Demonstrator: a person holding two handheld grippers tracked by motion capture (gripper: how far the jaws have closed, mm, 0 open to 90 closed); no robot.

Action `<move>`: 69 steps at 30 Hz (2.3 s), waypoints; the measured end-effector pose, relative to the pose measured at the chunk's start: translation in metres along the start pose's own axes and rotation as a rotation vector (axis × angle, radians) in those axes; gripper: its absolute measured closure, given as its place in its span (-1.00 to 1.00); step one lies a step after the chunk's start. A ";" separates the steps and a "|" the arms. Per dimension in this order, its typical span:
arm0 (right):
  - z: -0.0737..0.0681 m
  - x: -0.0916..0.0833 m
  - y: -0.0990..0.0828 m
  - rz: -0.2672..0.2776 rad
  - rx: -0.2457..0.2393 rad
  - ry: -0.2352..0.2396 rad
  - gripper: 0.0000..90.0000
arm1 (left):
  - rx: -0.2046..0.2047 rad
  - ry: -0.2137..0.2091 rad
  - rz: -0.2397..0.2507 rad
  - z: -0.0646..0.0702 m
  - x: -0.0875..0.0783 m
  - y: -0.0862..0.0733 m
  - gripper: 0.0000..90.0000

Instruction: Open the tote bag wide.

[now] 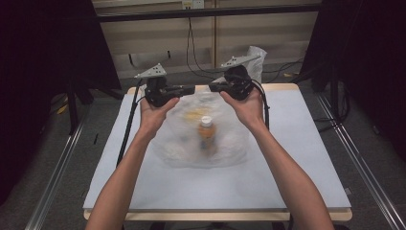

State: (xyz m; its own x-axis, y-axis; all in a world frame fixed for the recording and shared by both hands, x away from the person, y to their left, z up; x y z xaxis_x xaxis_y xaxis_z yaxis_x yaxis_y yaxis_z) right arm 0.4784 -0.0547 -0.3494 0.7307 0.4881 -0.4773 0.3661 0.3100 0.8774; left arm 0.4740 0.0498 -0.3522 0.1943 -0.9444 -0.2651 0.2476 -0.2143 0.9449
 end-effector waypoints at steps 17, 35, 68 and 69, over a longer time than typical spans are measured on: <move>-0.030 -0.015 -0.067 -0.008 0.033 0.172 1.00 | 0.005 -0.040 -0.045 0.019 0.026 -0.026 1.00; -0.050 -0.023 -0.110 -0.025 0.018 0.217 1.00 | -0.010 0.004 -0.152 0.014 0.039 -0.070 1.00; -0.029 0.020 -0.165 -0.148 0.018 0.126 1.00 | -0.021 0.003 -0.387 0.015 0.030 -0.162 1.00; -0.030 0.022 -0.168 -0.153 0.020 0.130 1.00 | -0.027 0.005 -0.390 0.016 0.031 -0.165 1.00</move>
State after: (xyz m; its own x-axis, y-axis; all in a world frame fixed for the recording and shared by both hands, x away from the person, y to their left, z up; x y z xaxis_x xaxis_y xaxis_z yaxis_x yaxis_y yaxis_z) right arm 0.4161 -0.0716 -0.5083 0.5859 0.5381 -0.6059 0.4794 0.3726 0.7945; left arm 0.4241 0.0518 -0.5134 0.0855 -0.7922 -0.6042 0.3290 -0.5500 0.7676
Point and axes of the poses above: each handheld gripper's, and its own axes: x roughly forward along the jaws, y roughly out of its top, z roughly to its right, the point moved 10 cm from there along x, roughly forward along the jaws, and after that the axes turned 10 degrees about -y, right-handed, at the moved point
